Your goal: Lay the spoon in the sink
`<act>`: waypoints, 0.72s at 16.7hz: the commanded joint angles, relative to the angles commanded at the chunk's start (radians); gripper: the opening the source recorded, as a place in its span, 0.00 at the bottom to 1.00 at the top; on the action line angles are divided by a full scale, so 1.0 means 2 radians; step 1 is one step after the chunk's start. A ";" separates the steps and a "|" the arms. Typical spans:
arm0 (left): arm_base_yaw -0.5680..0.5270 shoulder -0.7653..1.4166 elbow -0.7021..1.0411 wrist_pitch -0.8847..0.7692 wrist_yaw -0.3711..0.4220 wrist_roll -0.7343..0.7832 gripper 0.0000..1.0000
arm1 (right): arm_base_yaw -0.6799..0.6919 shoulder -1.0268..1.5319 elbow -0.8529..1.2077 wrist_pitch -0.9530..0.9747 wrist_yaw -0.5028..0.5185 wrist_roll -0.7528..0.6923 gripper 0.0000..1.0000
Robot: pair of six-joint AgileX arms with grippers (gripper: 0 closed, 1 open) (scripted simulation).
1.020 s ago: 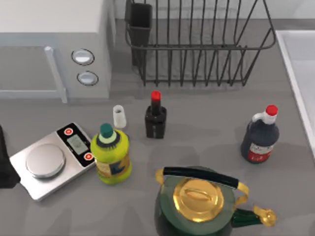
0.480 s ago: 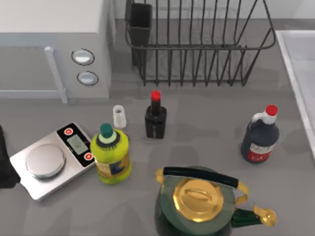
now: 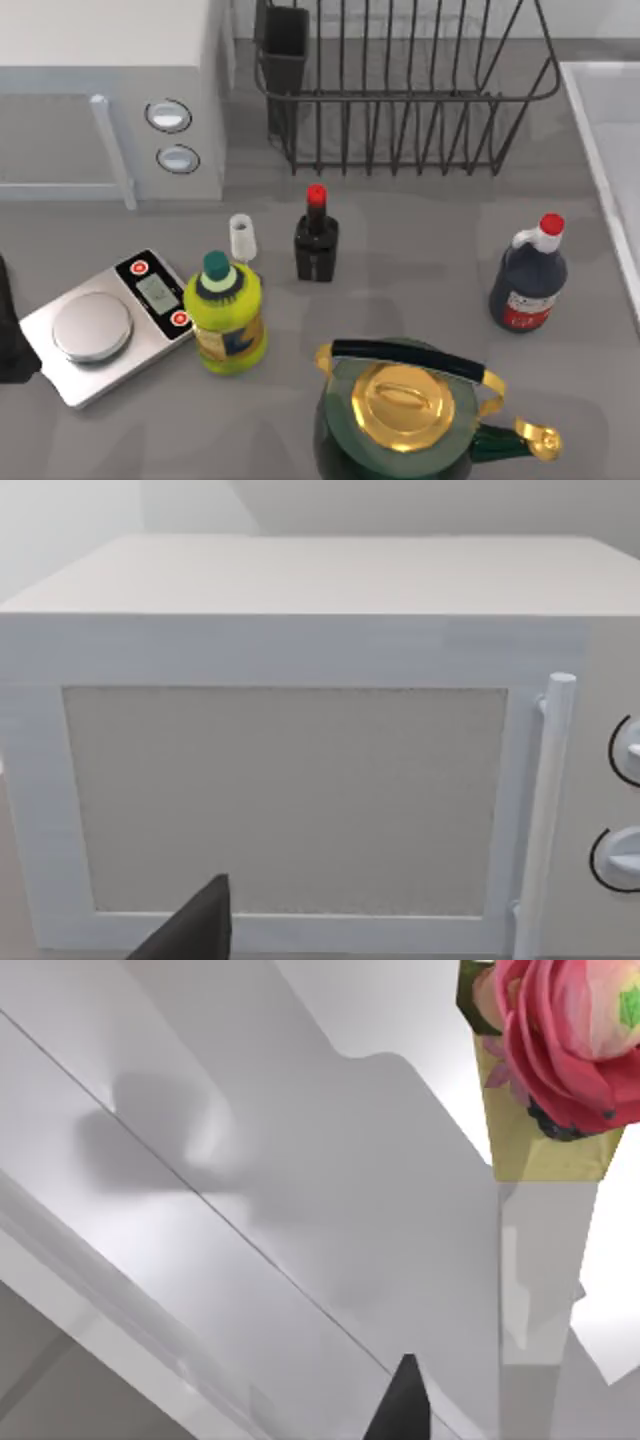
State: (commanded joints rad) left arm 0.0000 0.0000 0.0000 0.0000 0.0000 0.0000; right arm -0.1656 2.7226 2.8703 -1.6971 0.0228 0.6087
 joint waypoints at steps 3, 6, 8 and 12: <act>0.000 0.000 0.000 0.000 0.000 0.000 1.00 | 0.003 0.008 0.012 -0.002 0.000 0.002 0.00; 0.000 0.000 0.000 0.000 0.000 0.000 1.00 | 0.000 0.007 0.011 -0.001 0.000 0.003 0.00; 0.000 0.000 0.000 0.000 0.000 0.000 1.00 | -0.001 0.003 0.003 0.006 0.000 0.003 0.00; 0.000 0.000 0.000 0.000 0.000 0.000 1.00 | 0.001 -0.023 -0.076 0.061 0.000 0.003 0.00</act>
State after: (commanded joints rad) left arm 0.0000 0.0000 0.0000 0.0000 0.0000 0.0000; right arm -0.1635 2.6758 2.7176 -1.5745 0.0223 0.6141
